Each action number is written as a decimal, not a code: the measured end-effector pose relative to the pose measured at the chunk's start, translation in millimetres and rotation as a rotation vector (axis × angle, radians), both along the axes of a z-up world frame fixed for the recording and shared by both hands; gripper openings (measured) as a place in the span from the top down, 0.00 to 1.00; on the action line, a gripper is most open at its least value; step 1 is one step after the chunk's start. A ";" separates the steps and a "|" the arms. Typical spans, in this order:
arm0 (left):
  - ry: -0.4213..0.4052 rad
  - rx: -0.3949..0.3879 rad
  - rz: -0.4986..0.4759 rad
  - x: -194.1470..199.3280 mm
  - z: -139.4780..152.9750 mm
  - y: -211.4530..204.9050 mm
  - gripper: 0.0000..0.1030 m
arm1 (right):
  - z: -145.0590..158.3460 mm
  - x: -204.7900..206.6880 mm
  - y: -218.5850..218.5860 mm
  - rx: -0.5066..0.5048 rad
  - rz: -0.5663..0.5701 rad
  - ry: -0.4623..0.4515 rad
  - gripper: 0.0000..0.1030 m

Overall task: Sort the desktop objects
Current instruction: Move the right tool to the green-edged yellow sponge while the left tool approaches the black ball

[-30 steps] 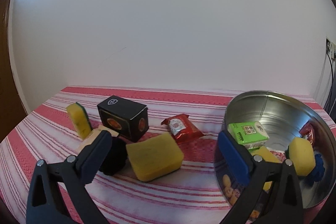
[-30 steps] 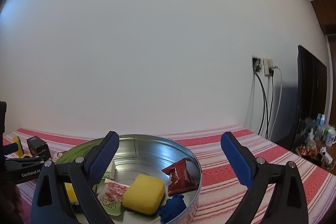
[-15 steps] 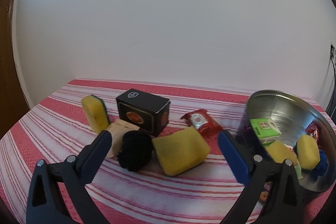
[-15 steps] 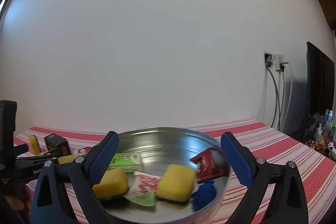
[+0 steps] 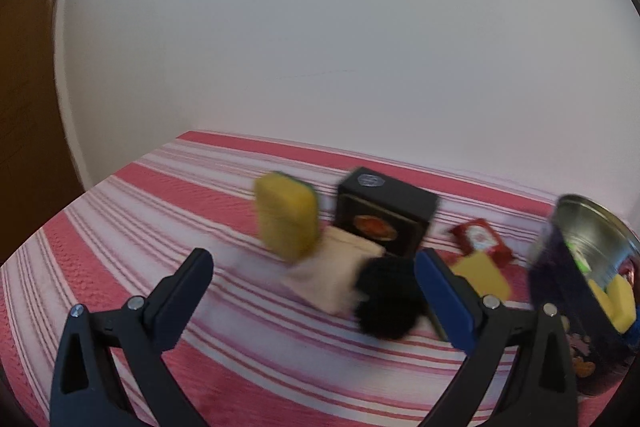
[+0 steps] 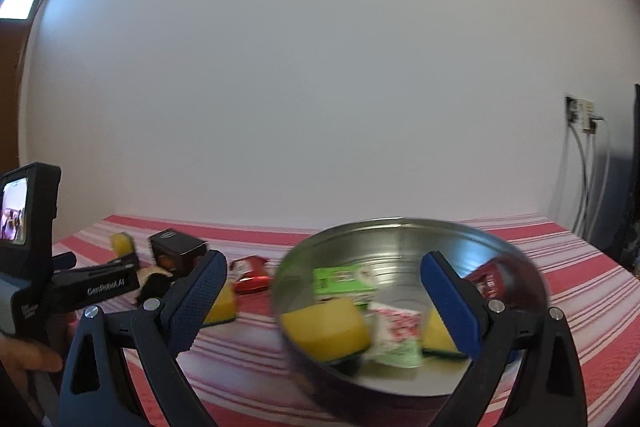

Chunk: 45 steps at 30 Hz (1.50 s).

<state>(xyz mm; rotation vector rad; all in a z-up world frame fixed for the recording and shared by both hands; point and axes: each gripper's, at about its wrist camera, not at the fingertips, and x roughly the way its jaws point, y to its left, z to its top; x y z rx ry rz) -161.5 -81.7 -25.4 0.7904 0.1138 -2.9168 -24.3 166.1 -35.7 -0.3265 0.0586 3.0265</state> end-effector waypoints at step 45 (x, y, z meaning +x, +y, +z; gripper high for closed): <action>-0.122 0.224 0.150 -47.7 -26.5 -121.5 0.01 | -51.7 -143.7 -112.9 0.042 0.417 -0.567 0.04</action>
